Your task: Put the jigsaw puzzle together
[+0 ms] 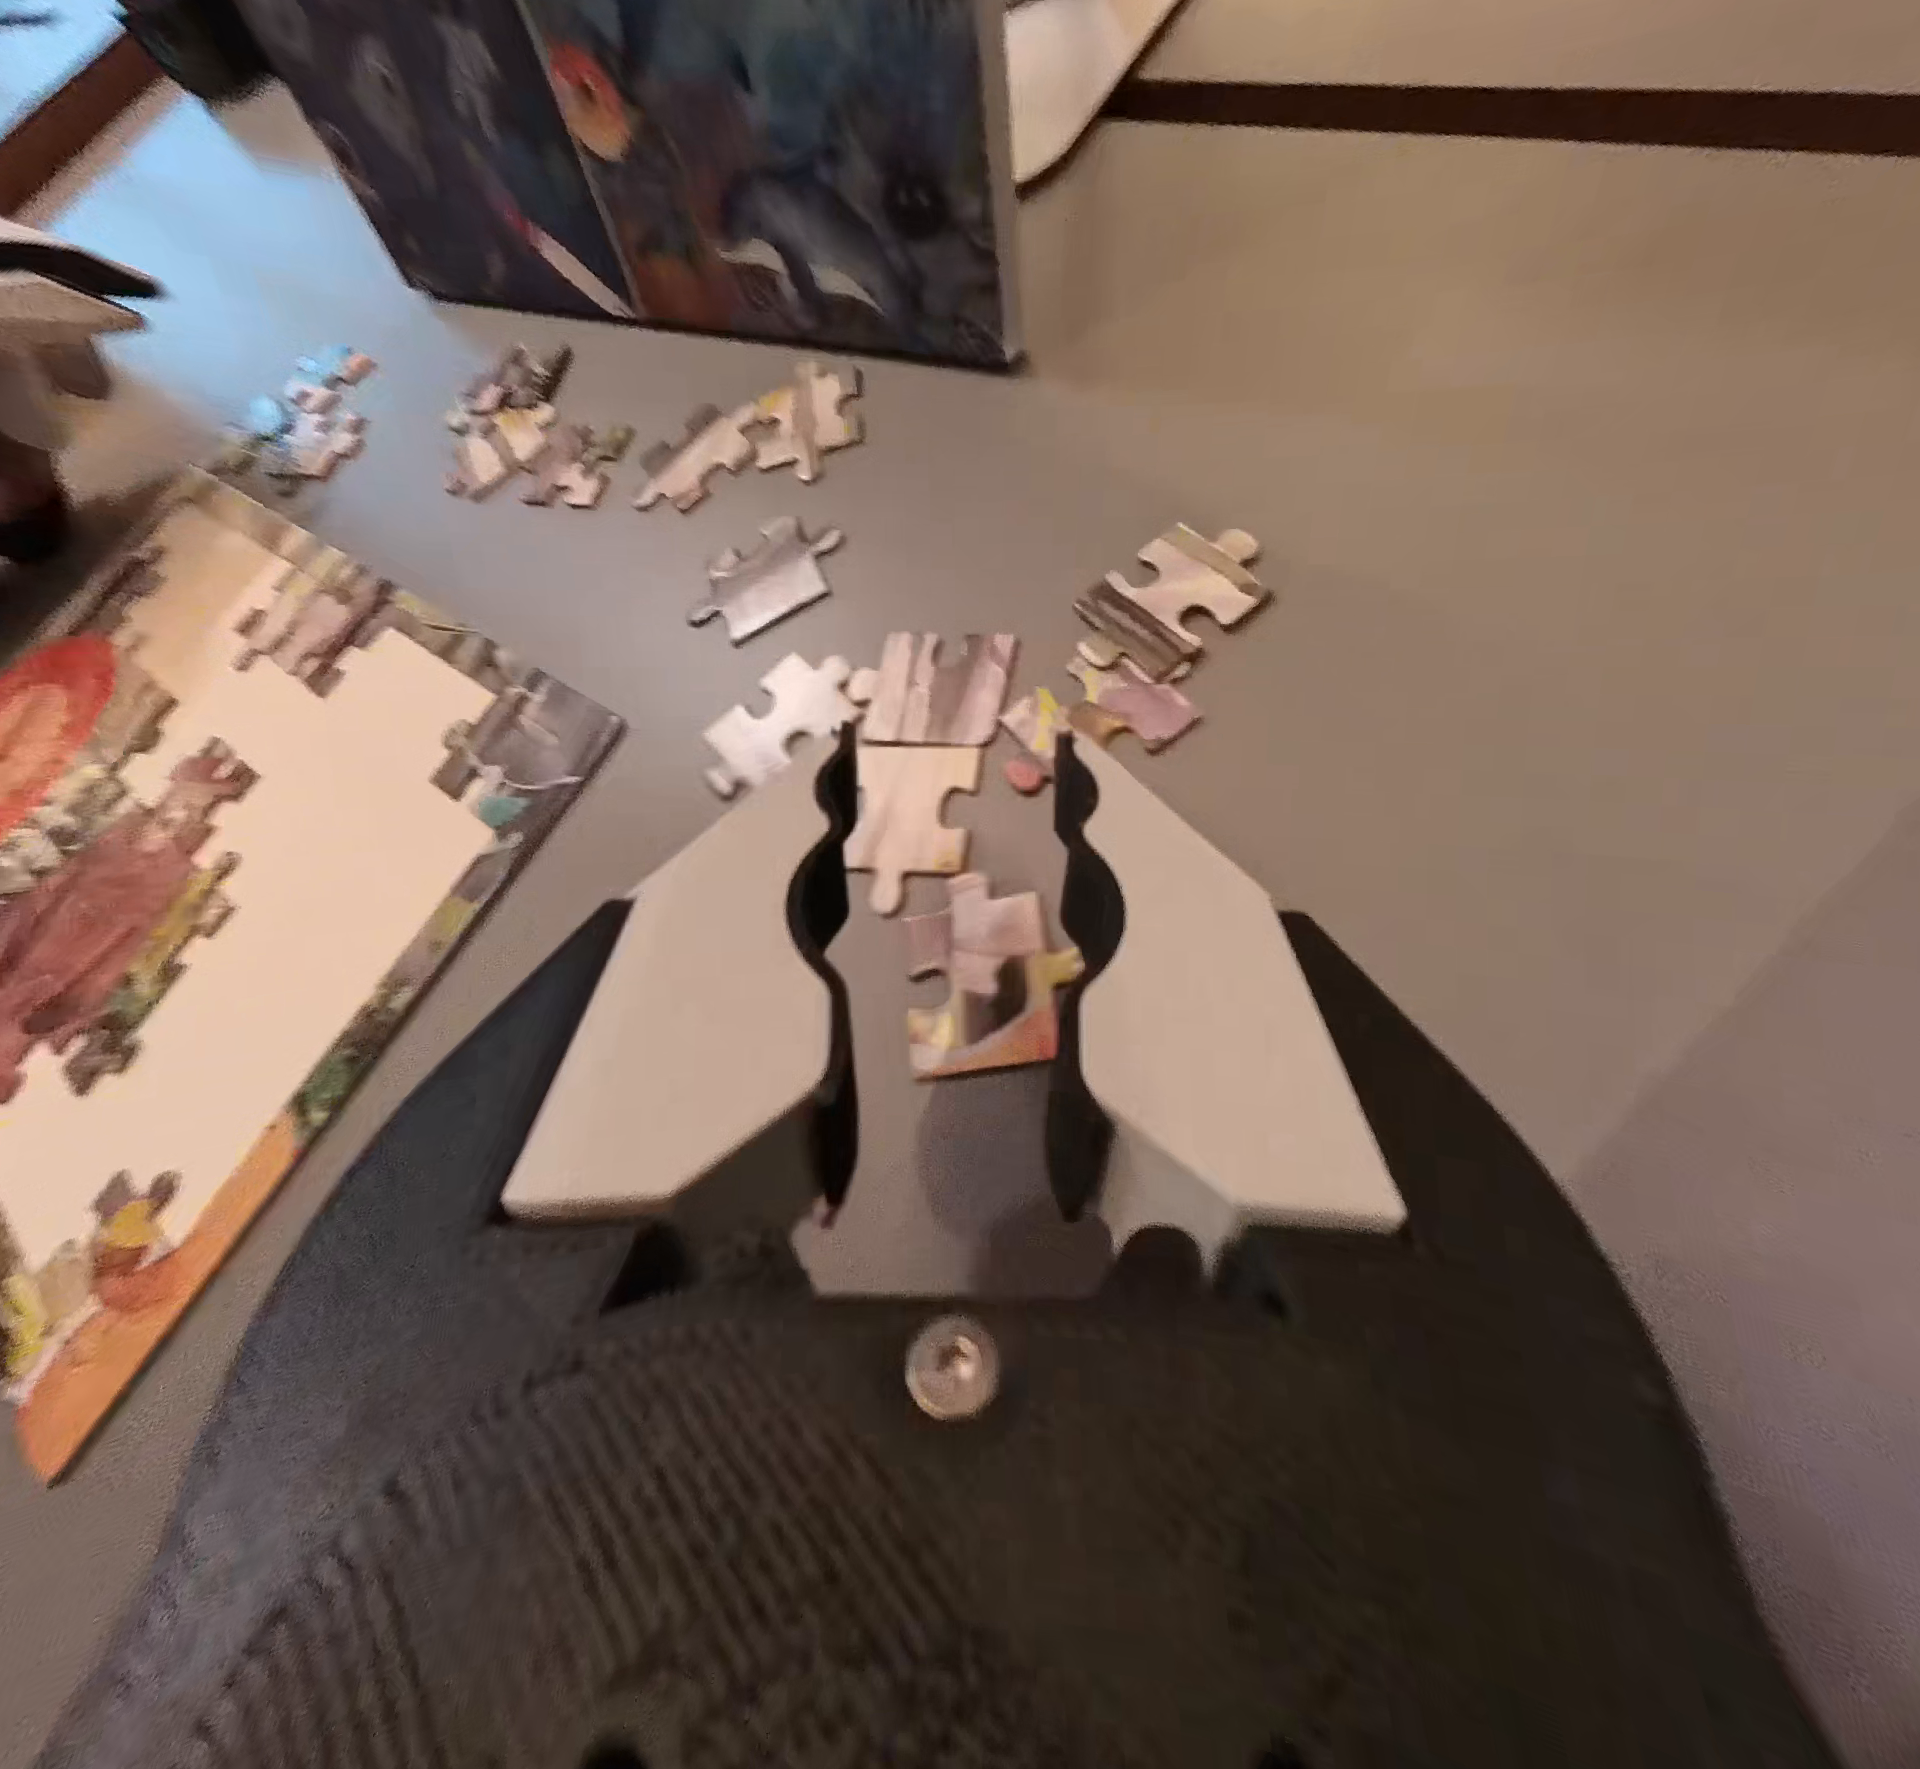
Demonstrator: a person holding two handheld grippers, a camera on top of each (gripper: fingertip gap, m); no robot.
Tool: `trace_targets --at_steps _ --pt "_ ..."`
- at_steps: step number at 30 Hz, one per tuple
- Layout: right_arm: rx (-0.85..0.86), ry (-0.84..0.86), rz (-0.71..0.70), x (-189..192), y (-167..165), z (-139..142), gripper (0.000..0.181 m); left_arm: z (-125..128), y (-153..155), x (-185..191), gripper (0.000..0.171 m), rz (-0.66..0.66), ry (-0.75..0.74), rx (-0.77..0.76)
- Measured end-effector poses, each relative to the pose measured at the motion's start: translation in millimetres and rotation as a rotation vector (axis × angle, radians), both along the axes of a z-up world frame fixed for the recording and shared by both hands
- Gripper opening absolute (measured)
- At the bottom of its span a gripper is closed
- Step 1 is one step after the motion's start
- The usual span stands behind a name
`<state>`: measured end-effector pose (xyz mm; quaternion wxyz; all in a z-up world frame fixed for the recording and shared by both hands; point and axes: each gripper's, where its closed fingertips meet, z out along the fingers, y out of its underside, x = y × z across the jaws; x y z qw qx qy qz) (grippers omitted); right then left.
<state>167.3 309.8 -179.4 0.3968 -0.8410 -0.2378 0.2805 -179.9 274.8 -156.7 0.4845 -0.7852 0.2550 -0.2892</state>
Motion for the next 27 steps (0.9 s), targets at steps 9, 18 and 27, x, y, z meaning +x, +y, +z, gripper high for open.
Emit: trace_targets --at_steps 9,18,27 --pt "0.004 -0.231 -0.010 8.3 17.7 -30.6 0.022 7.7 1.1 -1.9 0.003 0.014 -0.013 0.053" --pt "0.078 -0.302 -0.018 15.3 16.3 -26.0 0.000 6.6 1.1 -0.5 0.004 0.009 -0.011 0.045" --pt "0.085 -0.301 -0.030 14.5 16.8 -26.2 0.006 5.9 1.2 -0.3 0.006 0.006 -0.020 0.032"
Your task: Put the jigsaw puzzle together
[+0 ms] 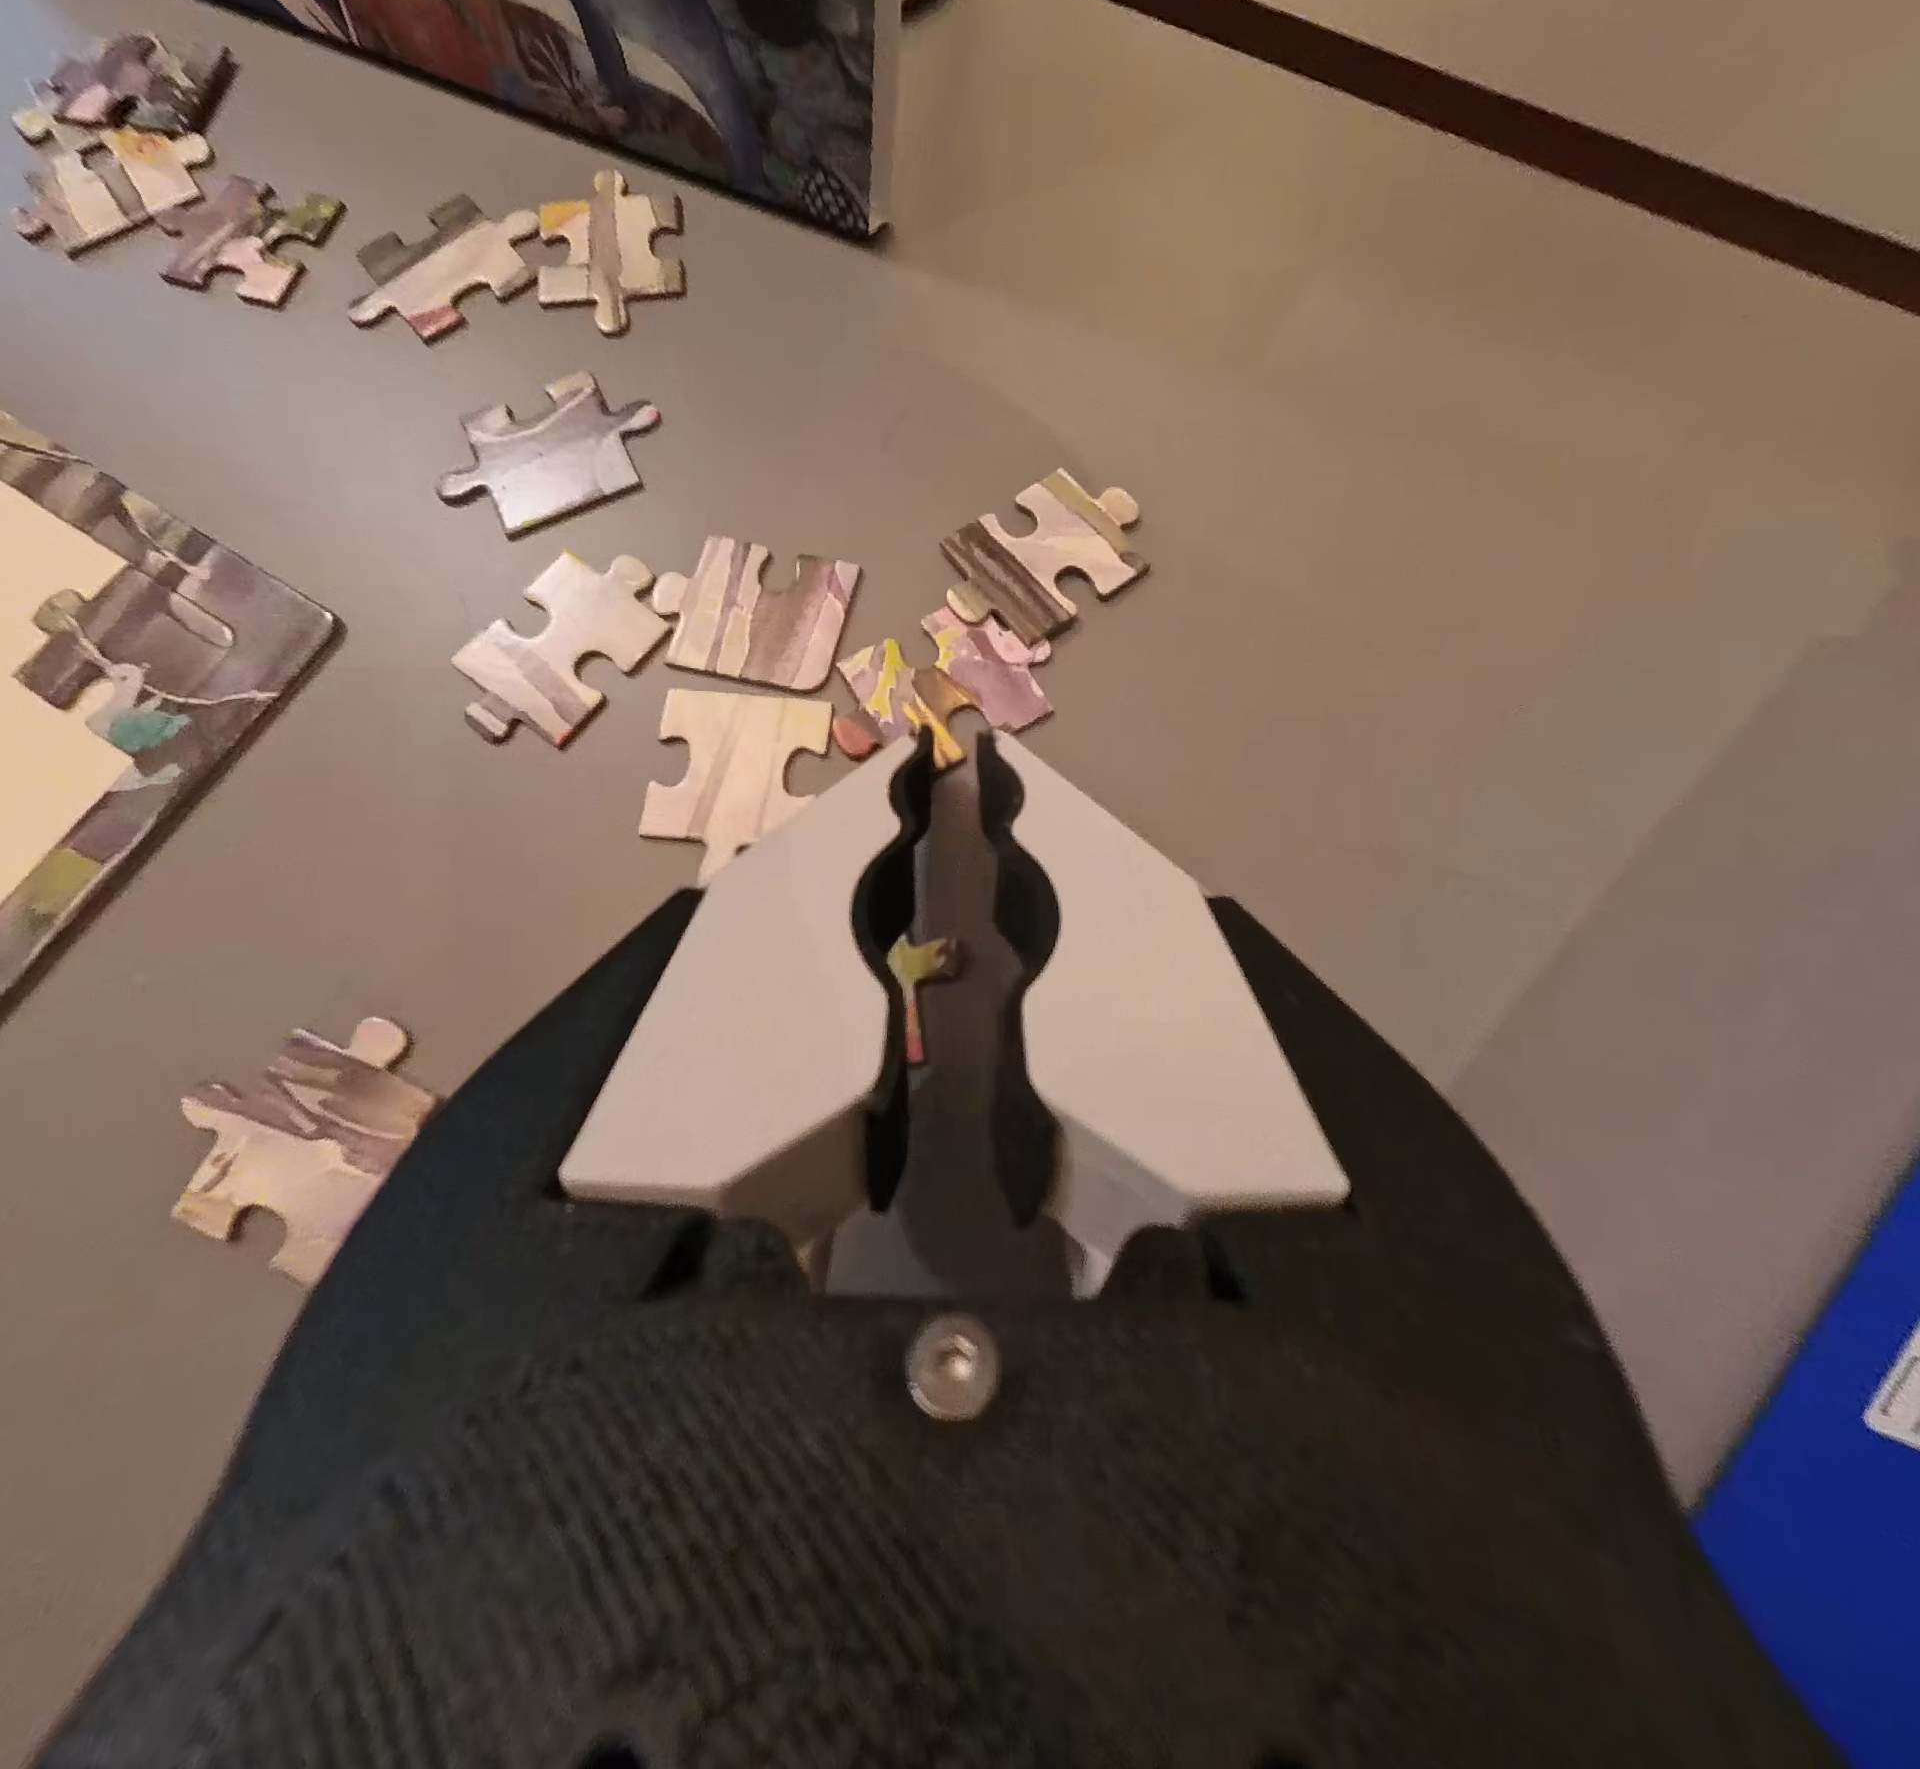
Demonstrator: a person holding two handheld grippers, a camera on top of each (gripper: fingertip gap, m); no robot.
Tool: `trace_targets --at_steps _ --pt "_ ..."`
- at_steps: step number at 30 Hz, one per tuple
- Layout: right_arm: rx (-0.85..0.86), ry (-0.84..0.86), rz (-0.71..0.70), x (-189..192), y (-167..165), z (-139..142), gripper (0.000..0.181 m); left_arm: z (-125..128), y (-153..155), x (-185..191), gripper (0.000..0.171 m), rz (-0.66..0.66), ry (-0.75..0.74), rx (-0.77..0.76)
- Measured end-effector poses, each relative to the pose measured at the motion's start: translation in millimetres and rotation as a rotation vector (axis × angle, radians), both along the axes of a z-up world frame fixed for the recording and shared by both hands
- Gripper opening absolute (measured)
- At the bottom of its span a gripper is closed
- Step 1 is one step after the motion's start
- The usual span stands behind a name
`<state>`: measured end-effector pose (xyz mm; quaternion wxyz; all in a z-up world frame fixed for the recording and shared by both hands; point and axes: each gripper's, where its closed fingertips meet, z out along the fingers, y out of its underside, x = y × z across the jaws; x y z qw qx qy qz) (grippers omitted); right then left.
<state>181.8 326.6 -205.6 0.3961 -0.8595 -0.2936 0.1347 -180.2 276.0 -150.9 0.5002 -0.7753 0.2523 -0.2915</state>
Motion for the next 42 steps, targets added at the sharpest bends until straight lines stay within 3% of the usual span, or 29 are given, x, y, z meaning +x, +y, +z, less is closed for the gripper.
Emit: trace_targets --at_steps 4,10,17,21,23,25,28,33,35,39,42 --pt "-0.034 -0.002 0.031 -5.3 -2.5 -4.7 0.003 -0.3 0.1 0.1 0.006 0.000 0.000 -0.002" --pt "-0.122 -0.011 0.129 -11.8 -31.4 -4.6 0.000 -0.4 0.2 0.0 0.007 -0.002 -0.007 -0.008" --pt "0.022 0.073 0.103 -17.9 -27.8 28.7 0.000 -0.9 0.4 0.0 0.008 -0.003 -0.009 -0.014" --pt "0.163 0.105 0.058 -25.8 -33.8 58.6 0.016 -0.2 0.8 -0.8 0.008 0.000 -0.019 -0.016" --pt "0.201 0.197 0.065 -38.0 -58.3 84.9 0.032 0.7 1.0 -2.3 0.009 0.006 -0.032 -0.018" --pt "0.225 0.201 0.099 -41.8 -93.5 99.6 0.031 2.3 1.3 -4.3 0.009 0.013 -0.050 -0.018" --pt "0.148 0.026 0.109 -21.8 -141.2 79.6 0.023 1.7 2.5 -5.1 0.011 0.015 -0.063 -0.031" --pt "-0.061 -0.234 0.062 32.4 -198.7 11.2 0.035 0.4 2.6 -4.1 0.011 0.019 -0.043 -0.027" --pt "-0.115 -0.224 0.064 39.2 -212.9 -5.1 0.041 0.4 2.3 -3.7 0.011 0.023 -0.028 -0.016" --pt "-0.198 -0.112 0.067 40.7 -228.2 -7.6 0.051 -0.4 1.4 -2.5 0.011 0.030 -0.003 -0.004" --pt "-0.242 -0.037 0.110 27.4 -240.8 -5.3 0.047 -0.7 1.1 -2.4 0.011 0.035 0.004 -0.001"
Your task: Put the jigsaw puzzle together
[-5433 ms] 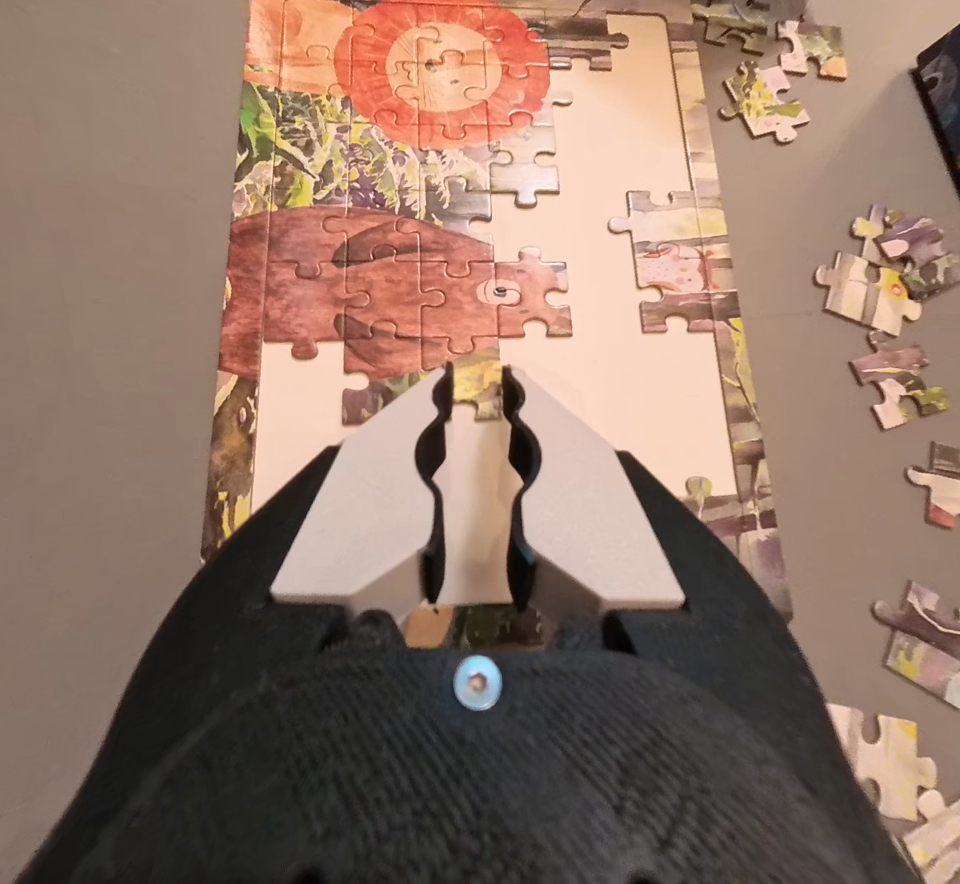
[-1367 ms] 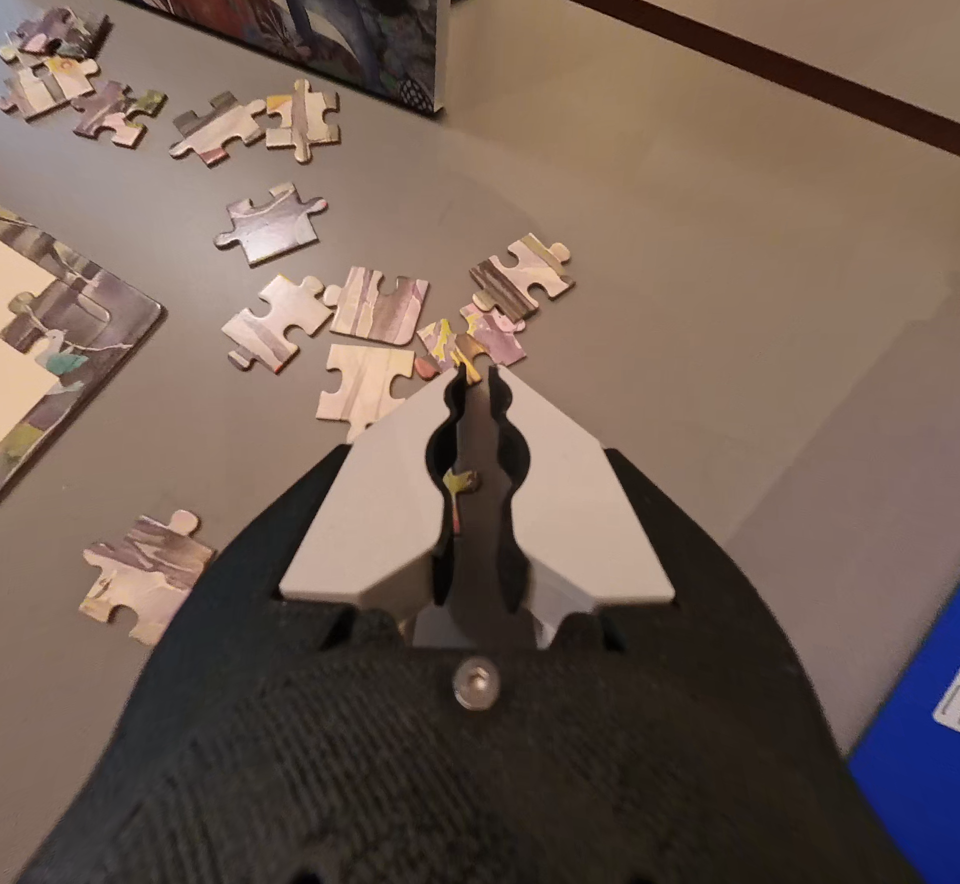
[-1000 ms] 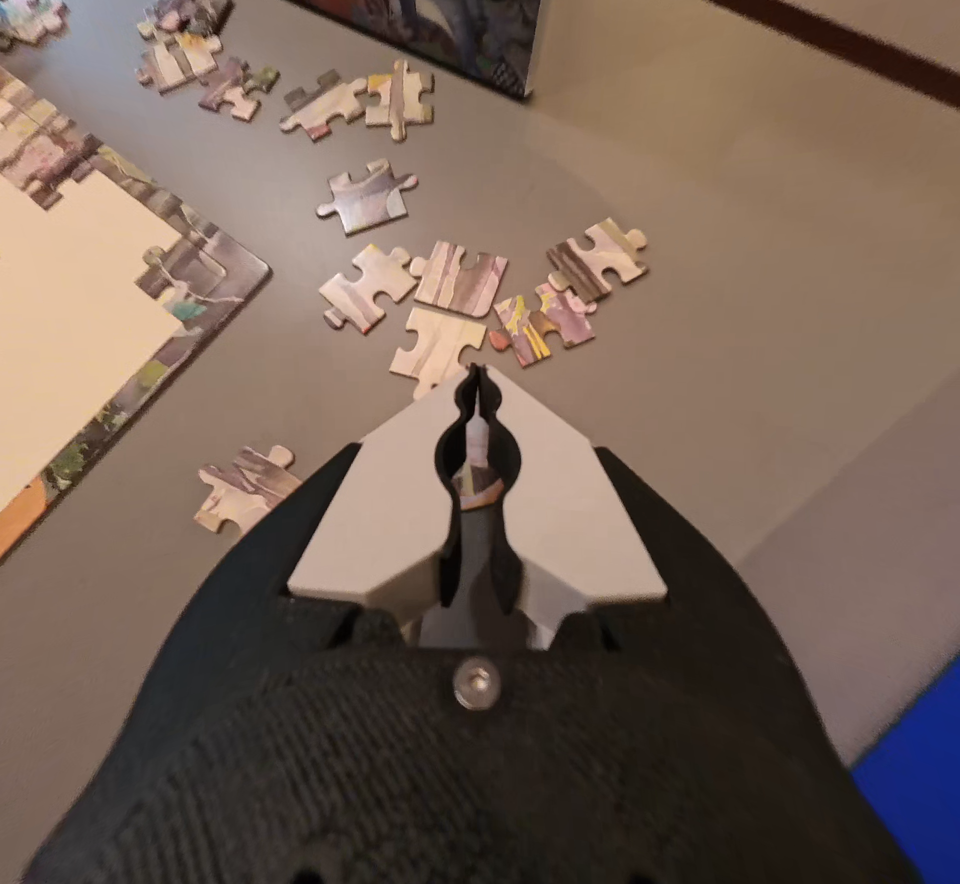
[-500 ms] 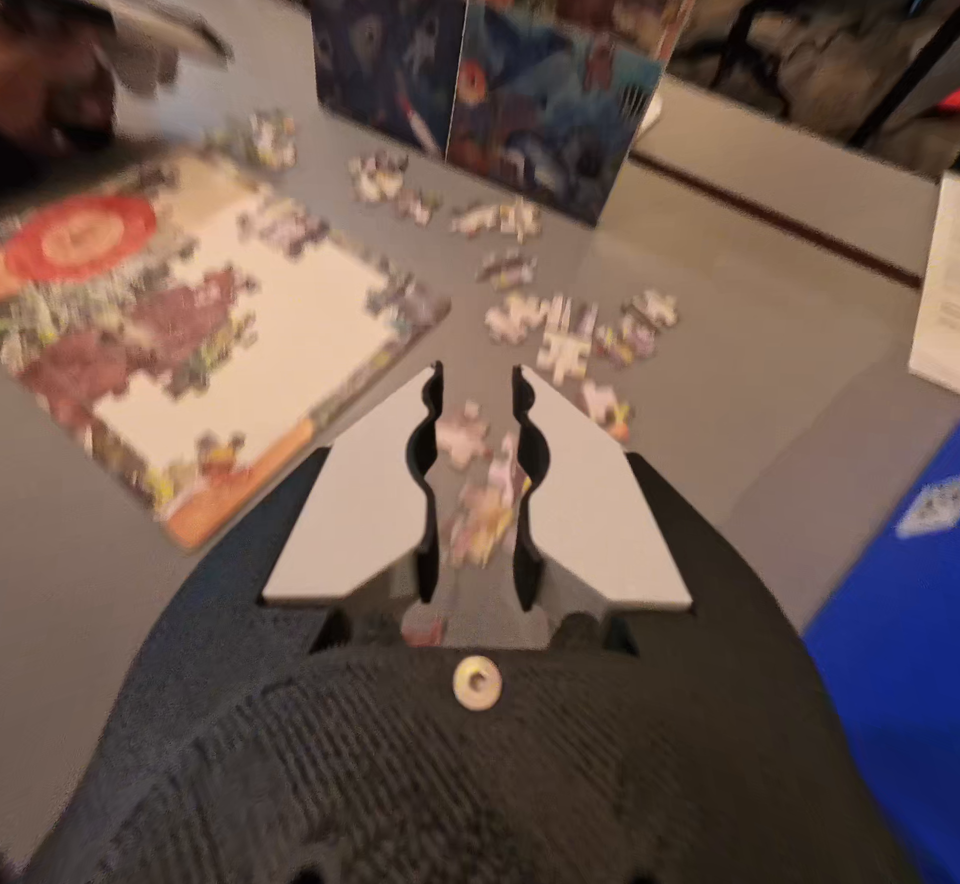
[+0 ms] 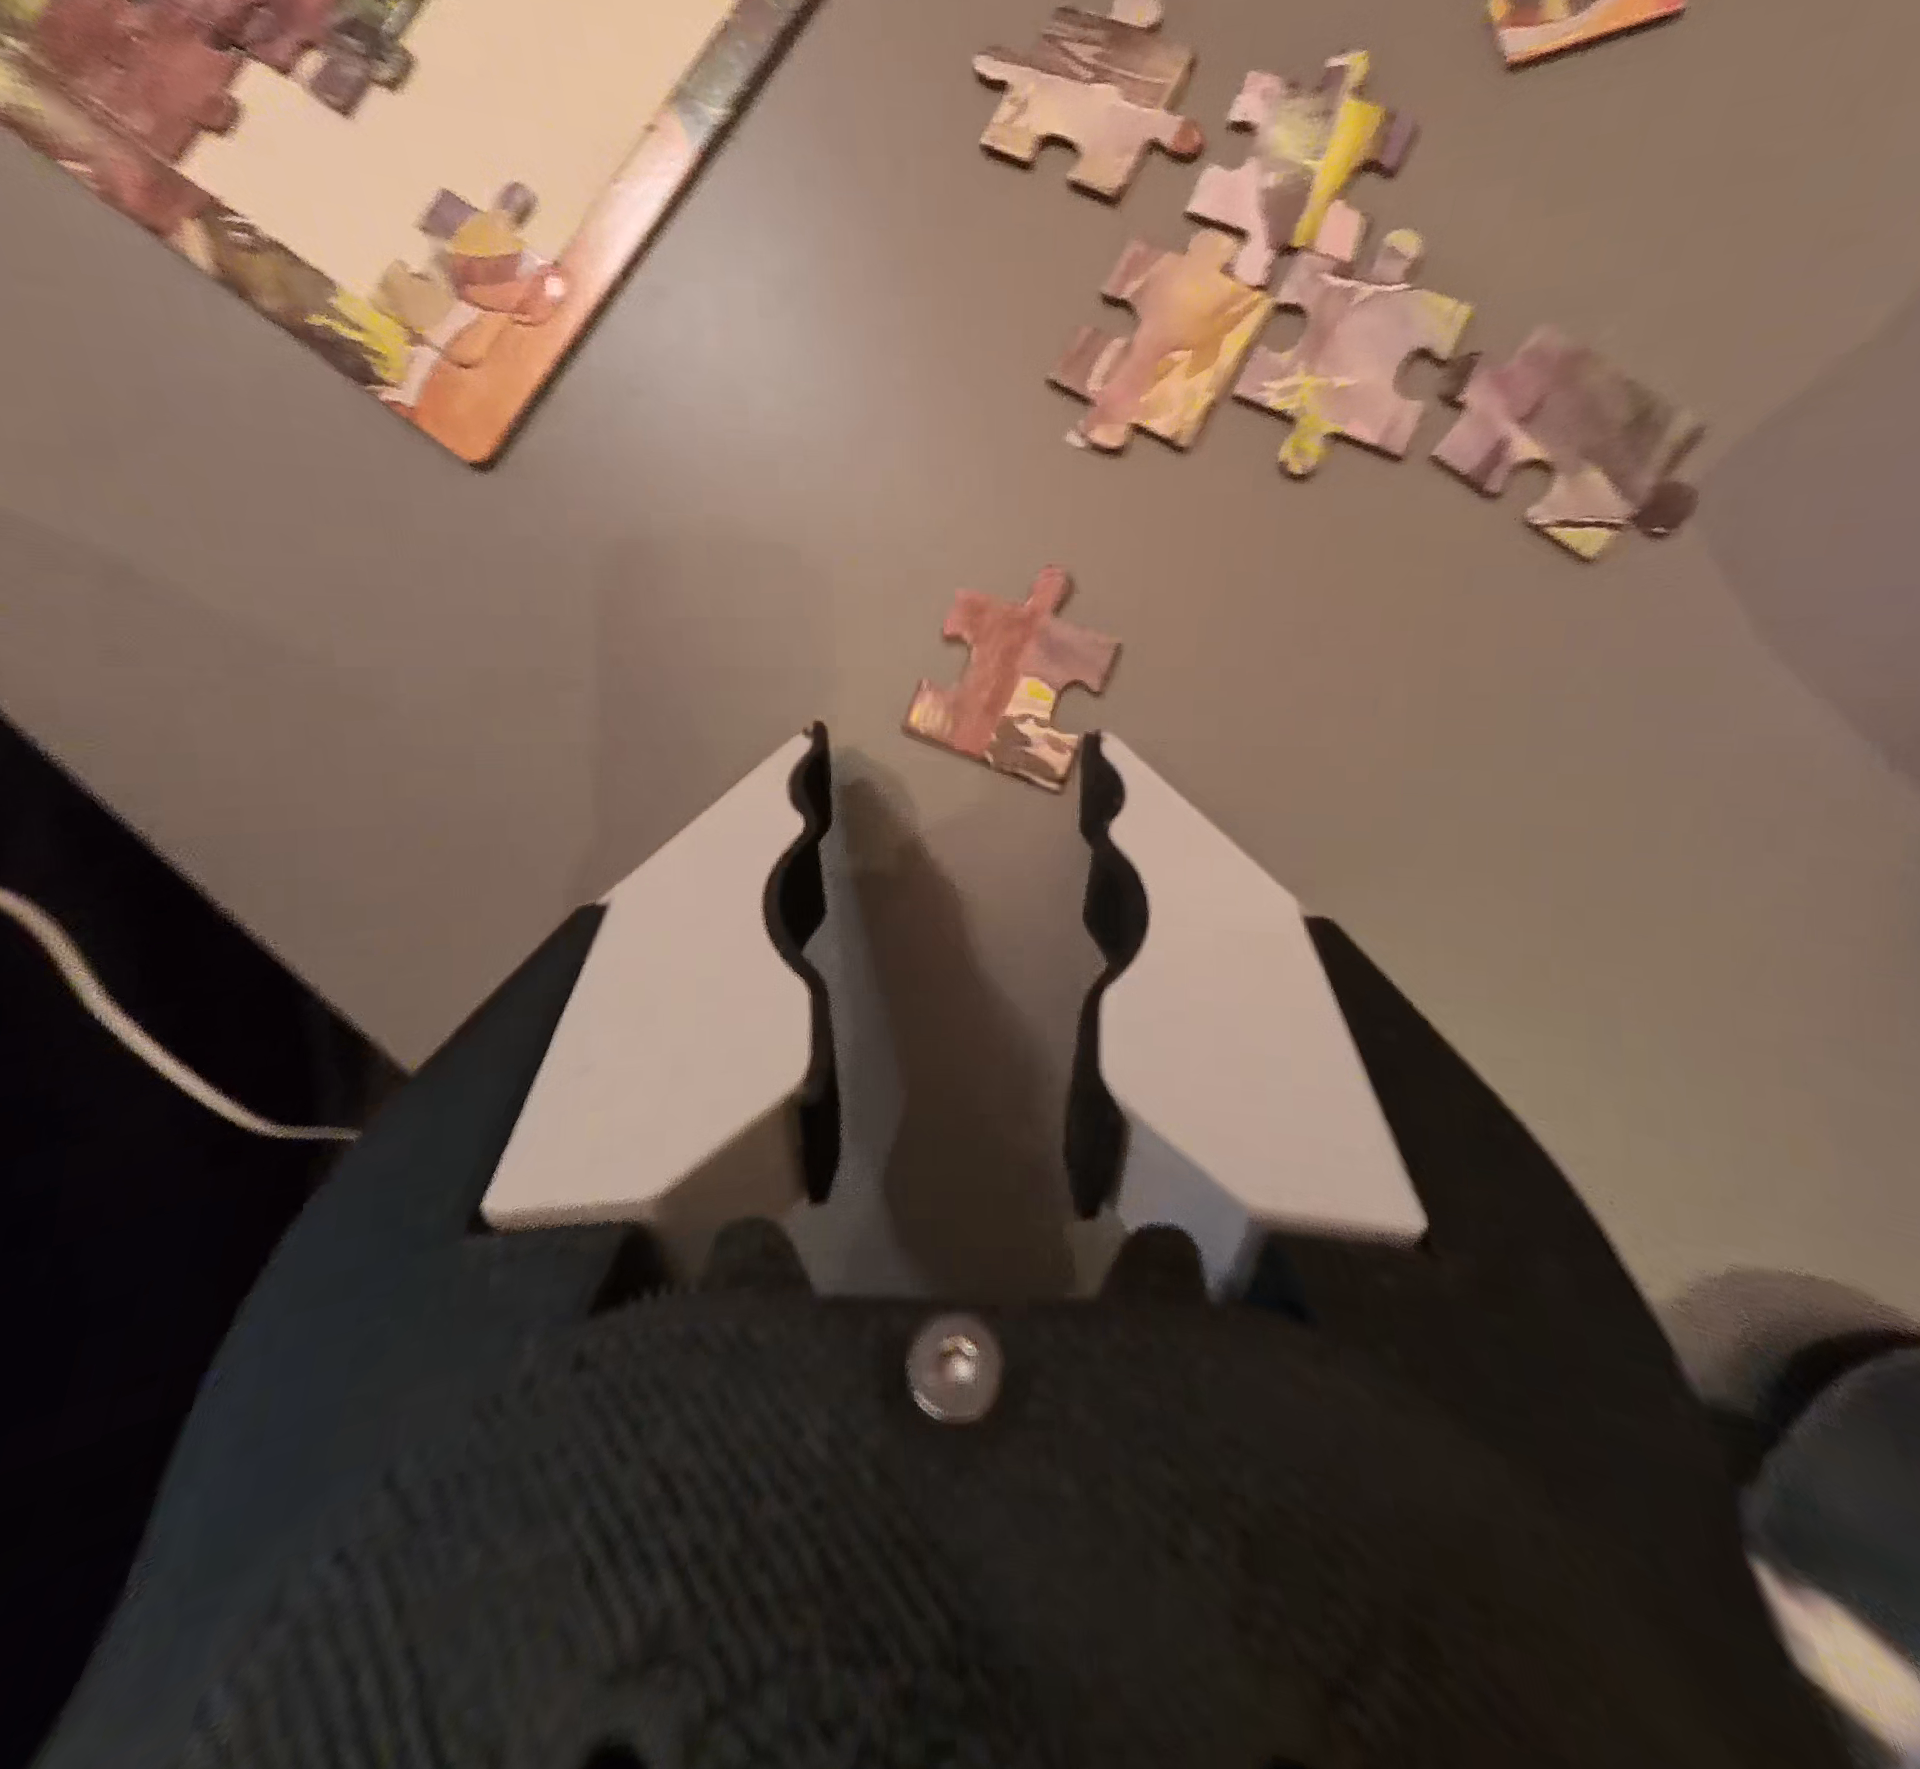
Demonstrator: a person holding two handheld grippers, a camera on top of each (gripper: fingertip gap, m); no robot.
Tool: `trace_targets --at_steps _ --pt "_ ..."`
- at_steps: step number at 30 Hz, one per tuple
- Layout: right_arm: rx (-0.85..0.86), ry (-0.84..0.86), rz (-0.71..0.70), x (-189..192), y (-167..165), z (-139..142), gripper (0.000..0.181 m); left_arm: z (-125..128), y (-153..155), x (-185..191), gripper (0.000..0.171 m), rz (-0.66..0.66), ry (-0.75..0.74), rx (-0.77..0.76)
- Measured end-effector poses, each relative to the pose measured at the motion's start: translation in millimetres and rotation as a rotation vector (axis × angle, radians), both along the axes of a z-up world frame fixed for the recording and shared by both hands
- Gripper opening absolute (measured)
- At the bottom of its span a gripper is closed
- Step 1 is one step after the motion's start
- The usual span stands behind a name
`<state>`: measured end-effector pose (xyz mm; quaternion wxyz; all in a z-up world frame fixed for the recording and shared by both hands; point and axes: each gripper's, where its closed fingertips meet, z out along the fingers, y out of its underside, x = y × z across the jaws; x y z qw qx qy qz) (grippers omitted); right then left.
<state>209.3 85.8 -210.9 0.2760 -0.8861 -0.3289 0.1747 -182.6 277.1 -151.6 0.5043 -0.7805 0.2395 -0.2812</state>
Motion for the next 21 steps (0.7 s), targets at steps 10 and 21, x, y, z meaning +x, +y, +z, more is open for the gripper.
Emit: trace_targets --at_steps 10,21 --pt "0.024 0.050 0.102 -26.2 -11.6 8.4 0.037 -1.7 -1.2 2.4 0.012 -0.004 0.031 0.008" --pt "0.109 -0.070 0.156 -33.4 5.7 -3.0 0.030 -2.5 -2.0 3.8 0.012 -0.012 0.039 0.006"
